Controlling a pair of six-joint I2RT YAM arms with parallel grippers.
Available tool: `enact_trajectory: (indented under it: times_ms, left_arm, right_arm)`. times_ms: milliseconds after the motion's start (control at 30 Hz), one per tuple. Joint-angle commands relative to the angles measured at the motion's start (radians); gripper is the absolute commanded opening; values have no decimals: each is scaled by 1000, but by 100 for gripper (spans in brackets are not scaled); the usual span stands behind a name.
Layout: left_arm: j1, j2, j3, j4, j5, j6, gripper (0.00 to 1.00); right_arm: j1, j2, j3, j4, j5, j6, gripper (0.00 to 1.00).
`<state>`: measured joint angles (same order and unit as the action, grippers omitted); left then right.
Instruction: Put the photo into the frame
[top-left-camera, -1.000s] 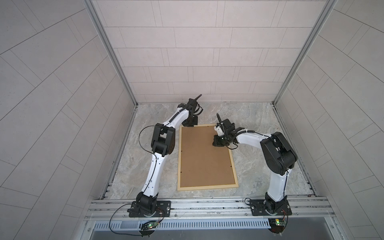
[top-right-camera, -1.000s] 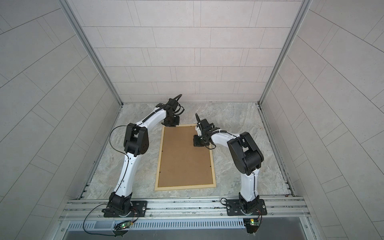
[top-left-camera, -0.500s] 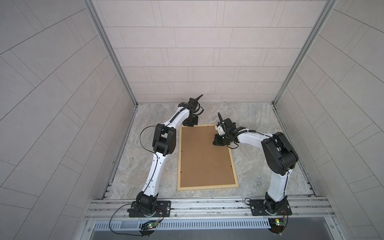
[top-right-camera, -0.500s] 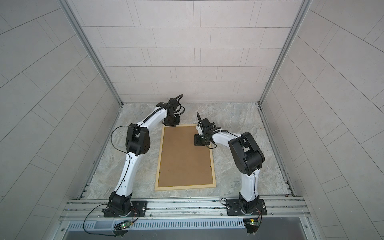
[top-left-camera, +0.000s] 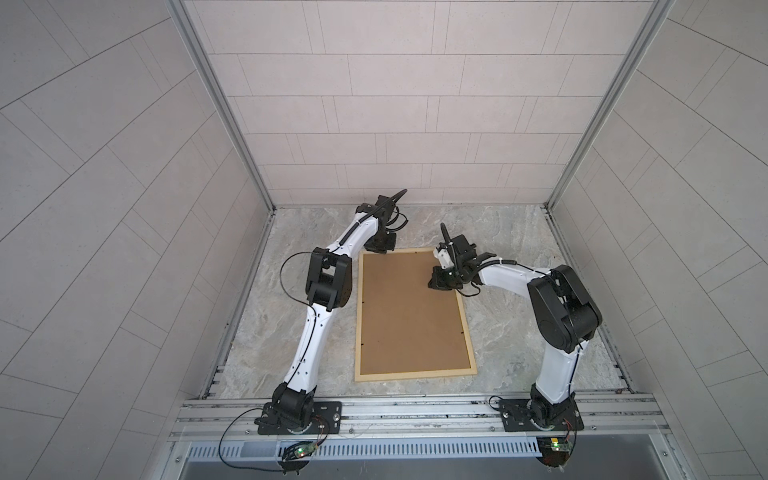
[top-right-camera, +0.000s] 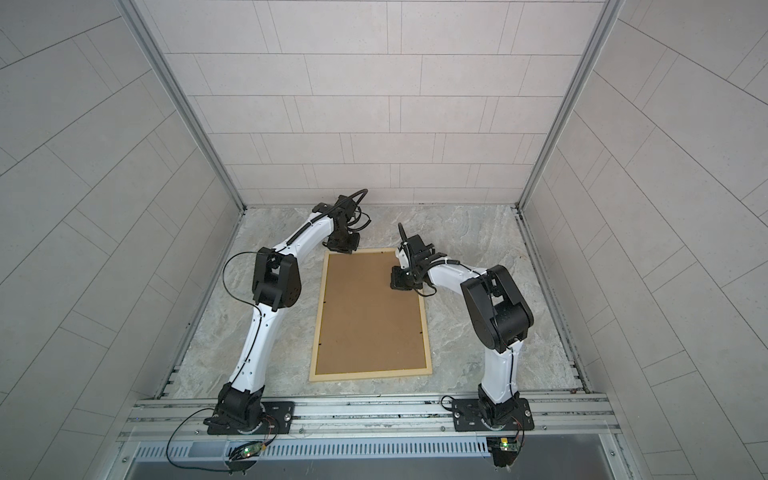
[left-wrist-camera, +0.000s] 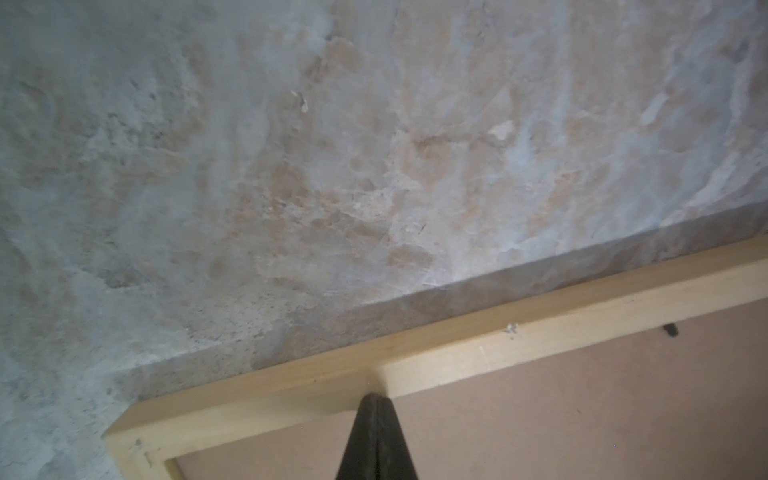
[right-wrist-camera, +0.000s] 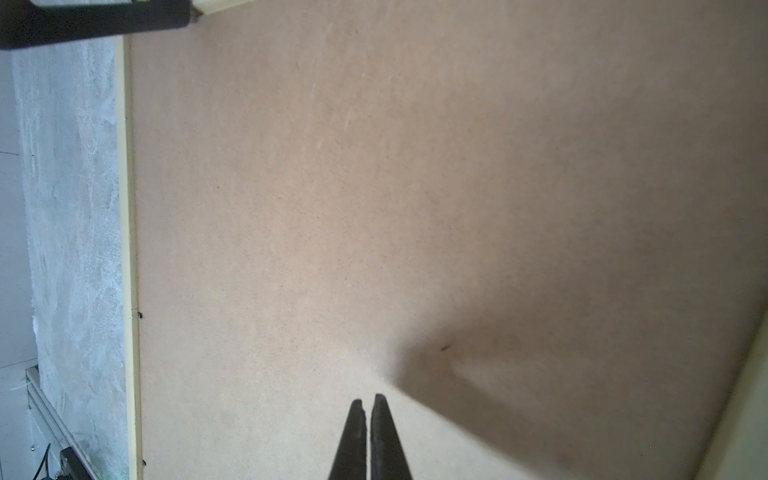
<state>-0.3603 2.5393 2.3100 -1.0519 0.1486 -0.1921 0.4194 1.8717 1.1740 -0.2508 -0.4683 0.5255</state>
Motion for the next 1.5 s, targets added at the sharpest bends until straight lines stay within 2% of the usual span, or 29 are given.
enact_trajectory:
  times_ms: [0,400,533,667,767,967,1100,1233,1333,1467]
  left_arm:
    - [-16,149,-100,-279,86,23,0]
    - [-10,151,-93,-299,64,33,0]
    - [1,136,-54,-278,103,39,0]
    - [13,12,-50,-205,160,11,1]
    - [21,-137,-86,-138,185,-11,4]
    - [92,-421,-272,12,223,-100,7]
    - [138,-560,-470,48,154,-132,7]
    - [168,-706,-748,132,143,-154,9]
    - [168,-770,-901,157,127,-162,12]
    - [167,-813,-1031,175,110,-172,16]
  right_arm:
    - [-2,-42,-7,-2,-9,7,0]
    - [-19,-61,-19,1,-22,8,0]
    - [-28,-76,-29,1,-22,9,0]
    - [-40,-109,-30,-16,-23,3,0]
    - [-52,-159,-41,-47,-10,-13,0]
    - [-69,-279,-96,-123,17,-43,0]
    - [-71,-391,-155,-199,51,-62,2]
    - [-82,-481,-198,-292,93,-88,13]
    - [-103,-520,-240,-320,75,-89,26]
    - [-126,-546,-280,-341,58,-103,42]
